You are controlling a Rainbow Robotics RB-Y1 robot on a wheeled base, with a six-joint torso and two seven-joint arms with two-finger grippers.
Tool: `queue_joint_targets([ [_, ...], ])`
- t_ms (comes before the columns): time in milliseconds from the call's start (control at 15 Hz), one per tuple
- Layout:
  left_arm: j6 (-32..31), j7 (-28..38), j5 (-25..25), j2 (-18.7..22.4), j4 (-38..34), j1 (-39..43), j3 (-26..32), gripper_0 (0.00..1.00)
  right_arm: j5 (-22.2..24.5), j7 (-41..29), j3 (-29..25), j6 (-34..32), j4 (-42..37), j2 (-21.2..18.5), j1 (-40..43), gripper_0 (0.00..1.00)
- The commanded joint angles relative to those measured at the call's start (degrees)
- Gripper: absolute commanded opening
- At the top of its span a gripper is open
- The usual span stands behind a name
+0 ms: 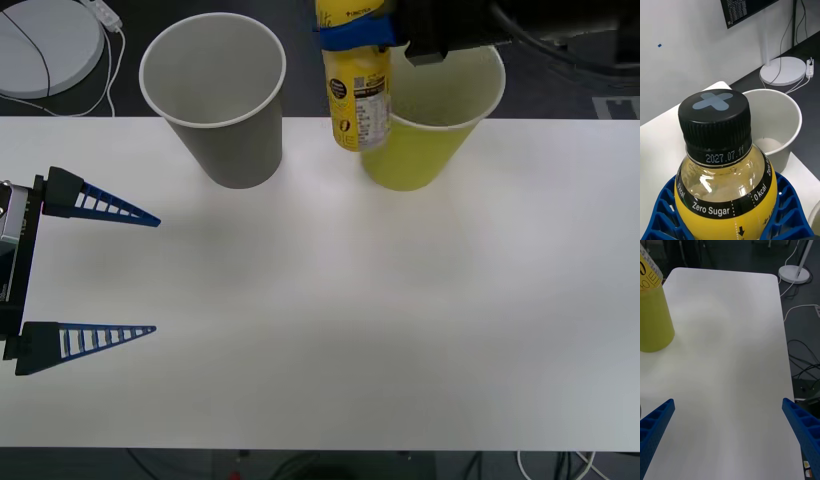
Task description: Put the can into the green bin and the plastic bottle into the gray bin
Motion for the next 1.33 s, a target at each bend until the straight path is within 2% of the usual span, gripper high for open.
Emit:
queue_joint_targets([
  [67, 0.0, 0.0, 0.0, 0.0, 0.0, 0.0, 0.0, 1.0, 0.0, -0.1, 0.5, -5.2, 7.2, 4.8, -4.4, 0.0],
  [267, 0.0, 0.0, 0.0, 0.0, 0.0, 0.0, 0.0, 1.0, 0.2, -1.6, 3.9, -6.7, 13.7, 9.0, -10.0, 0.0],
  [467, 0.0, 0.0, 0.0, 0.0, 0.0, 0.0, 0.0, 1.0, 3.9, -6.2, 7.7, -6.8, 17.8, 12.4, -14.8, 0.0],
  [733, 0.0, 0.0, 0.0, 0.0, 0.0, 0.0, 0.0, 1.0, 5.5, -6.2, 8.5, -12.4, 27.3, 19.0, -19.9, 0.0],
  [1333, 0.0, 0.0, 0.0, 0.0, 0.0, 0.0, 0.0, 1.0, 6.9, -6.2, 15.2, -12.8, 44.7, 32.0, -28.5, 0.0],
])
